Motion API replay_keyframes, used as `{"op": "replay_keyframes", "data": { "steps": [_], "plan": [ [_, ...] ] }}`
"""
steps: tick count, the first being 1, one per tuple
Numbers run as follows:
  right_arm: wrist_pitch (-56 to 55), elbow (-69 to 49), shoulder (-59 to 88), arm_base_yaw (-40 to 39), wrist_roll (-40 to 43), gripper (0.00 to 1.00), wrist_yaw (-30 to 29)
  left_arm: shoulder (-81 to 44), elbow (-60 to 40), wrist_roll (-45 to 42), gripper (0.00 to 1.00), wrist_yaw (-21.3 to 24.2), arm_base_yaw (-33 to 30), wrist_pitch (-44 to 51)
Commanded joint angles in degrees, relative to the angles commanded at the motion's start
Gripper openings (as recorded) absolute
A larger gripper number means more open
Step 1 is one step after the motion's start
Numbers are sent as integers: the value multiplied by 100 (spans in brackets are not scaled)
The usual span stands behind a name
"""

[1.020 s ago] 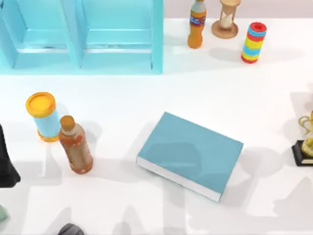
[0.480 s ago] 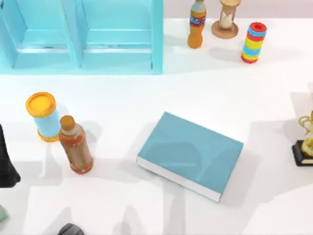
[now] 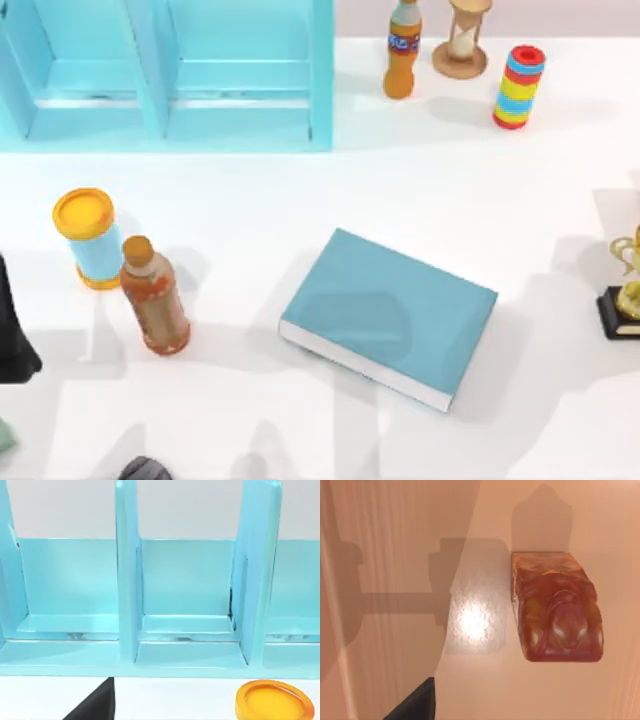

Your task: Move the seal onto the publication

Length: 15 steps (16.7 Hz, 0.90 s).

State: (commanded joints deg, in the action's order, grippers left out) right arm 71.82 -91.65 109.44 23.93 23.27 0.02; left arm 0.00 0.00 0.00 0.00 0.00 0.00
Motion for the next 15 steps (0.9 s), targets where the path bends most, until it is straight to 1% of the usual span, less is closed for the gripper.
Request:
{"op": "replay_keyframes", "data": {
  "steps": [3, 12, 15],
  "plan": [
    [-212, 164, 60, 8, -13, 100, -3, 0, 0, 0, 100, 0, 0, 0],
    [-1949, 1435, 529, 12, -20, 100, -5, 0, 0, 0, 100, 0, 0, 0],
    [-2104, 1538, 578, 11, -20, 100, -6, 0, 0, 0, 100, 0, 0, 0]
  ]
}}
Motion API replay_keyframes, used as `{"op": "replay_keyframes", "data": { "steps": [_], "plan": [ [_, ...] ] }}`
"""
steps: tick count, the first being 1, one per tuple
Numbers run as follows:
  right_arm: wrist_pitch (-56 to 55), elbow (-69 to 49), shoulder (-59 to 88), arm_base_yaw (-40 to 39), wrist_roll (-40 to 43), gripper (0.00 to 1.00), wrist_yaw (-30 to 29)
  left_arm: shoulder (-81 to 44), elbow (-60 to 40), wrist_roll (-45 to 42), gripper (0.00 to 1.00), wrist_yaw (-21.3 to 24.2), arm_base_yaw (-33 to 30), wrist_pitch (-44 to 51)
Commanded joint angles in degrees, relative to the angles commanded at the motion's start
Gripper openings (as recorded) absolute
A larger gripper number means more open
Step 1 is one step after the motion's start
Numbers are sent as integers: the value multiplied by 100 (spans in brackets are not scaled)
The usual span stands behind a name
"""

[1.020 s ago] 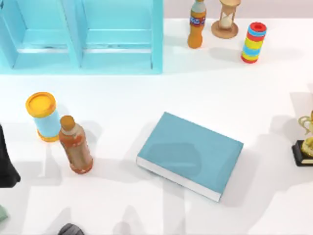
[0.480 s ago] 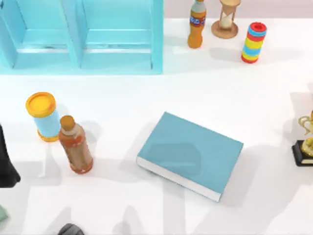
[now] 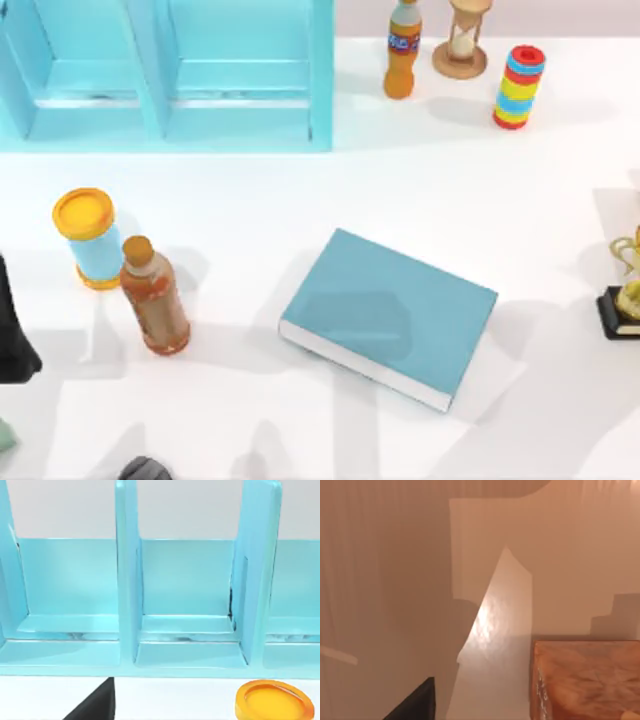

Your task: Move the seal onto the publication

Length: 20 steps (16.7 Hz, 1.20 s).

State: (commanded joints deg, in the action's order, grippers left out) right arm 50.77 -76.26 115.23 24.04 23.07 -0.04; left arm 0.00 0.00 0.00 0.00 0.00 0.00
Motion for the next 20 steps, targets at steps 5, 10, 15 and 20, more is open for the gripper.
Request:
{"op": "replay_keyframes", "data": {
  "steps": [5, 10, 15, 20],
  "plan": [
    [0, 0, 0, 0, 0, 85, 0, 0, 0, 0, 100, 0, 0, 0],
    [0, 0, 0, 0, 0, 47, 0, 0, 0, 0, 100, 0, 0, 0],
    [0, 0, 0, 0, 0, 10, 0, 0, 0, 0, 100, 0, 0, 0],
    [0, 0, 0, 0, 0, 0, 0, 0, 0, 0, 100, 0, 0, 0]
  ]
}}
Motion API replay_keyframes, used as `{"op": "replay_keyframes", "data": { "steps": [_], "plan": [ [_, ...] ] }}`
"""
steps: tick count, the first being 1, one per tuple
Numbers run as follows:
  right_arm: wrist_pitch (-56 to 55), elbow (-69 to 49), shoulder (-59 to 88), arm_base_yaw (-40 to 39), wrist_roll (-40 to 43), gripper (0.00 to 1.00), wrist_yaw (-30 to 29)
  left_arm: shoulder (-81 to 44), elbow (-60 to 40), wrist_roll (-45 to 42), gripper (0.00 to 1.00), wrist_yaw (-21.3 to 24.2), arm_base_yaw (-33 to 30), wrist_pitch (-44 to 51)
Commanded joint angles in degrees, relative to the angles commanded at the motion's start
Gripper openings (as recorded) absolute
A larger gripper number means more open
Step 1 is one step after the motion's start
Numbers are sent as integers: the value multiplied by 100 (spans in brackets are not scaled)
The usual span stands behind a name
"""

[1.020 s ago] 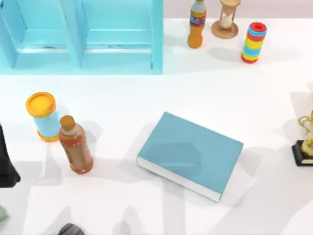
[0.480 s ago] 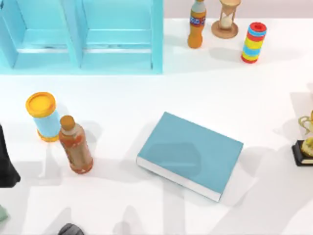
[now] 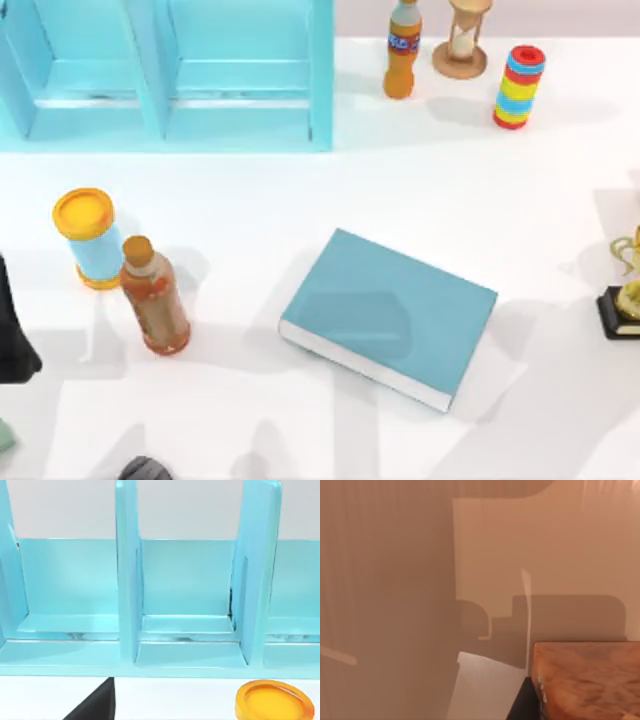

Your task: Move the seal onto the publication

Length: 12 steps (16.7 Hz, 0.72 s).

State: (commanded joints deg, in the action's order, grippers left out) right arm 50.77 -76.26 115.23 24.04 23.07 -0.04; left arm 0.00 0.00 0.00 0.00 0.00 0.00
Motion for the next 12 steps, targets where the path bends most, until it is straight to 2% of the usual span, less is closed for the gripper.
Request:
{"op": "replay_keyframes", "data": {
  "steps": [7, 12],
  "plan": [
    [83, -81, -88, -35, -66, 0, -24, 0, 0, 0, 100, 0, 0, 0],
    [1332, -1076, -1093, -660, -807, 0, -146, 0, 0, 0, 100, 0, 0, 0]
  ]
}}
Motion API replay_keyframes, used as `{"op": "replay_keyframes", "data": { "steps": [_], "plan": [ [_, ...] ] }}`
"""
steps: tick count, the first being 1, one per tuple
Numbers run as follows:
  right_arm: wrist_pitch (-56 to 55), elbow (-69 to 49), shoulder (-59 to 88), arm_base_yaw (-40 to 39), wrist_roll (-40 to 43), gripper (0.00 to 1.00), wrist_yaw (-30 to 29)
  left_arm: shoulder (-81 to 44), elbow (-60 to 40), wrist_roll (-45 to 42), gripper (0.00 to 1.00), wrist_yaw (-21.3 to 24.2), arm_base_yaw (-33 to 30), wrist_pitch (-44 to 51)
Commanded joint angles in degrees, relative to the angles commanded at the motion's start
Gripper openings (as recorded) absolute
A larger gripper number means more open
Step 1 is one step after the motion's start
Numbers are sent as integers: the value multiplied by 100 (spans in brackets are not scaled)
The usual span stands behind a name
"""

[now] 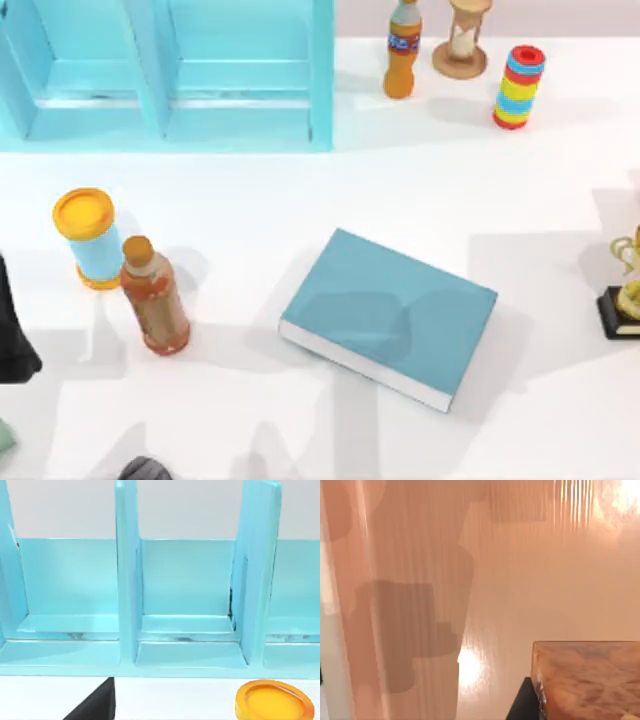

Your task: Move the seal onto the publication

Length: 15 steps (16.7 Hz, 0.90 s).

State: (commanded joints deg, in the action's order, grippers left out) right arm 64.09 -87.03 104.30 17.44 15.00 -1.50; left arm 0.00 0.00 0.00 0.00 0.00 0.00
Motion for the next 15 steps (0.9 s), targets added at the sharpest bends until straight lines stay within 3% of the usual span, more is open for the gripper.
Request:
{"op": "replay_keyframes", "data": {
  "steps": [6, 10, 15],
  "plan": [
    [1610, -885, -508, -1216, -1173, 0, 27, 0, 0, 0, 100, 0, 0, 0],
    [1762, -836, -194, -1677, -1533, 0, 117, 0, 0, 0, 100, 0, 0, 0],
    [1736, -808, -125, -1703, -1573, 0, 140, 0, 0, 0, 100, 0, 0, 0]
  ]
}}
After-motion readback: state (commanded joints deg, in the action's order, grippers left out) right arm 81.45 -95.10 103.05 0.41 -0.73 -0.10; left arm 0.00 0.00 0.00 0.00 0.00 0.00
